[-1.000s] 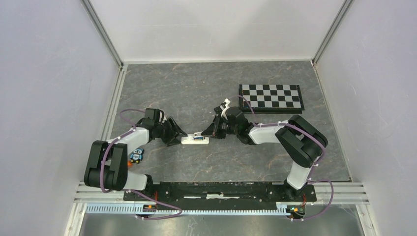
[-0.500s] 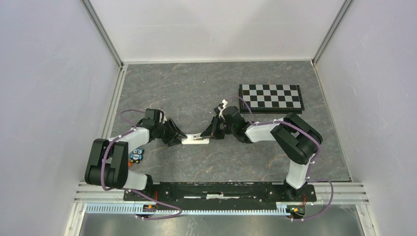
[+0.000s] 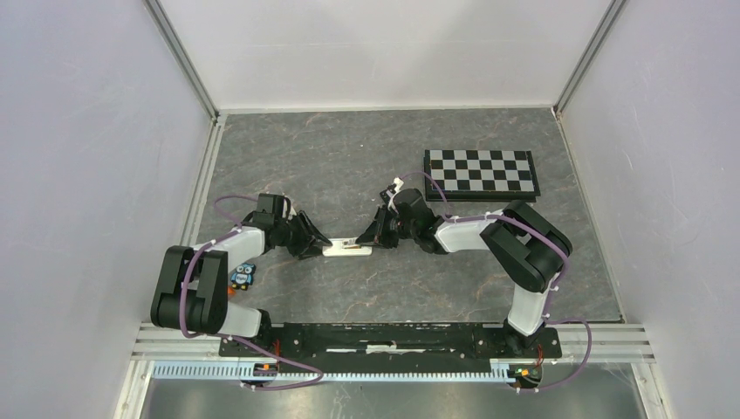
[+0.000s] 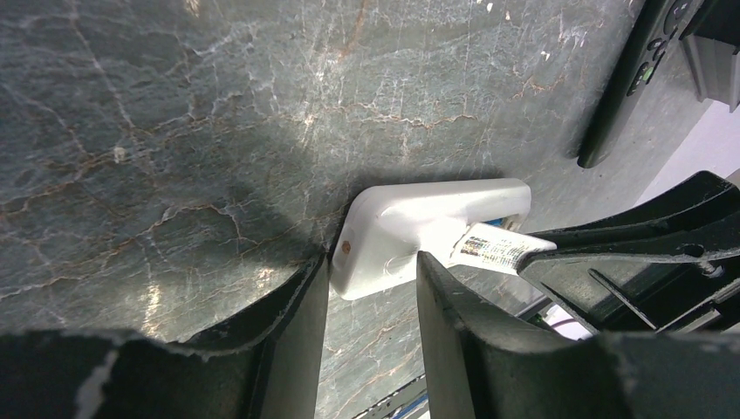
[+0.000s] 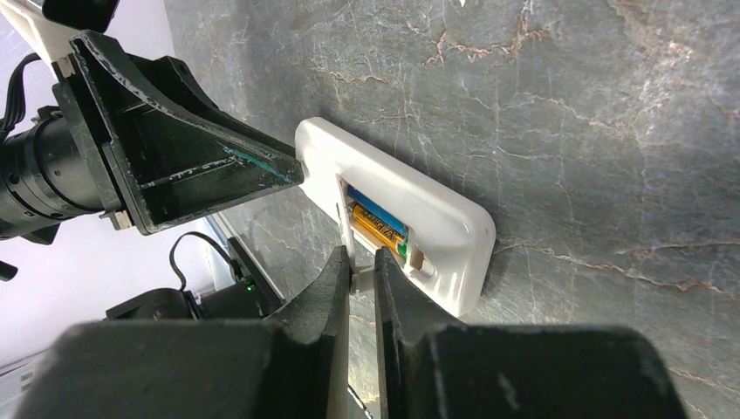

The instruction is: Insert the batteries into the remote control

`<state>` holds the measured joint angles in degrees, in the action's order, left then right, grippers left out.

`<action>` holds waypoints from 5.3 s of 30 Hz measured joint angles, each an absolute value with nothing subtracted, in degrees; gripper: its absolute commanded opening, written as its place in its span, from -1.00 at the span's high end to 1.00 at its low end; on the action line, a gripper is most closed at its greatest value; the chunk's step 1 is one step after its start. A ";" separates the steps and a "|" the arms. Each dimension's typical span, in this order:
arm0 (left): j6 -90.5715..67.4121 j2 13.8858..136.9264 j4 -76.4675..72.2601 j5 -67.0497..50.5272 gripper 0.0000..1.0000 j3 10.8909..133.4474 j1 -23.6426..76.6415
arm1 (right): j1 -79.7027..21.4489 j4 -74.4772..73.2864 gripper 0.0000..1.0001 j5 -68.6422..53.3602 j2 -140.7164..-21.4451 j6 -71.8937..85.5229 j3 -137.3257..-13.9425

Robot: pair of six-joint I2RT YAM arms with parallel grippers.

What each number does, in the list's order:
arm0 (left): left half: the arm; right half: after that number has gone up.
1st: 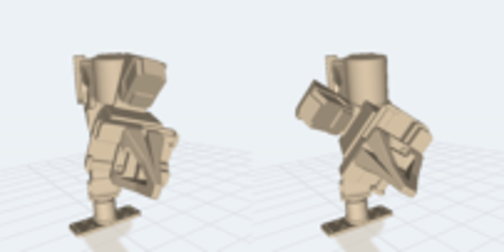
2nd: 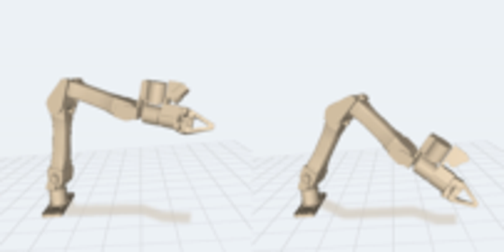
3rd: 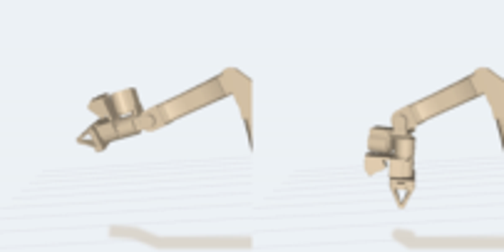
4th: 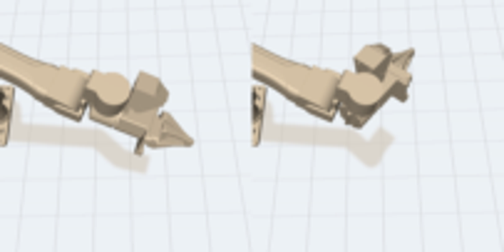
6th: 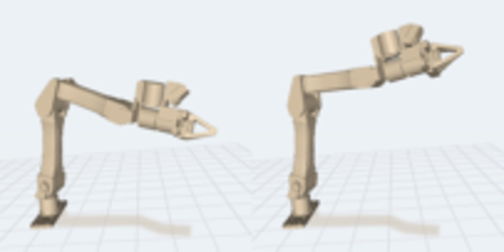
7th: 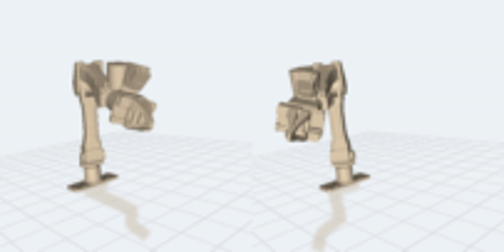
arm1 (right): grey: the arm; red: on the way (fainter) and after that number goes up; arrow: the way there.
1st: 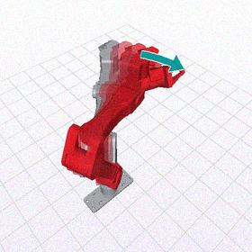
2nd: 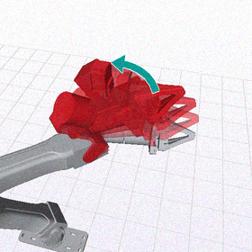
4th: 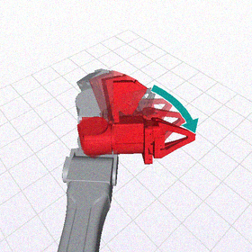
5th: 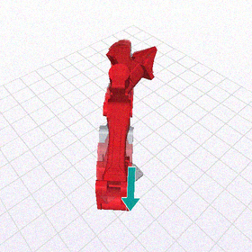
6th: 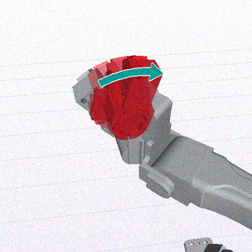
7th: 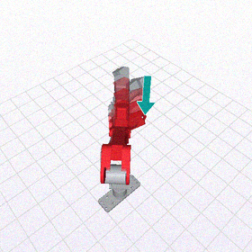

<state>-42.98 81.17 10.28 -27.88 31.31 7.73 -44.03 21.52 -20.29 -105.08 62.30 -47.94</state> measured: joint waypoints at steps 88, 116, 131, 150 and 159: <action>-42.98 81.65 8.80 -29.58 0.05 30.72 7.79 | -44.97 13.54 0.23 -20.32 -105.38 60.55 -52.03; -42.98 81.65 8.80 -29.58 0.04 30.72 7.79 | -43.33 5.21 0.71 -15.33 -101.38 53.65 -52.49; -42.98 81.65 8.80 -29.58 0.04 30.72 7.79 | -43.62 8.58 0.94 -17.87 -101.78 52.64 -53.08; -42.57 79.88 12.53 -27.00 -0.43 32.58 7.90 | -44.14 8.36 -0.10 -16.21 -102.26 41.93 -54.28; -38.79 72.90 21.71 -16.95 -0.99 41.32 7.09 | -45.17 4.62 -0.66 -20.73 -98.65 9.93 -62.26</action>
<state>-38.79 72.90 21.71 -16.95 41.32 7.09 -45.17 4.62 -20.73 -98.65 9.93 -62.26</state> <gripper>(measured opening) 0.992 0.800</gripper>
